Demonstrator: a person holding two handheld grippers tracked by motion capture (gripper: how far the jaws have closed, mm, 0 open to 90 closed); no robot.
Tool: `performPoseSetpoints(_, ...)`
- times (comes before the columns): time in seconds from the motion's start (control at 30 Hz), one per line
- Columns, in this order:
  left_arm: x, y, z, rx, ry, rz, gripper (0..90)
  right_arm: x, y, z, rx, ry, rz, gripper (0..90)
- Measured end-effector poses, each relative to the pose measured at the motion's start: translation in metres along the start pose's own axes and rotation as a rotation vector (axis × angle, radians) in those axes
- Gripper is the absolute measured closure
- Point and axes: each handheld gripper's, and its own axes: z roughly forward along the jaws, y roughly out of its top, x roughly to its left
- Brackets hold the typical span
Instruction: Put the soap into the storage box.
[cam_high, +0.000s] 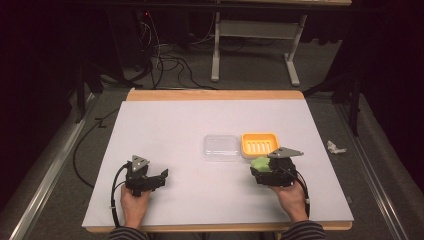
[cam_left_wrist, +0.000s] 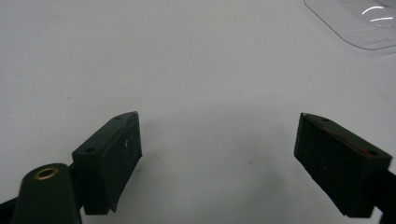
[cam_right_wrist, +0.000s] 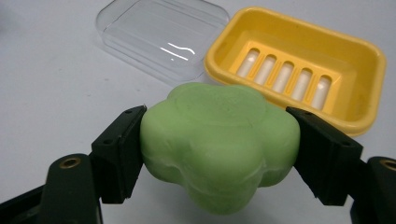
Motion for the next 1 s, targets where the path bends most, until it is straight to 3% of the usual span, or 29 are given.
performPoseSetpoints(0.23,0.0,0.0,0.0,0.003,0.0,0.002,15.6,-0.004,0.006,0.0,-0.011,-0.019,-0.012,25.1)
performPoseSetpoints(1.0,0.0,-0.001,0.001,0.02,0.004,0.013,15.7,-0.039,0.022,0.0,-0.037,-0.046,0.08,25.1)
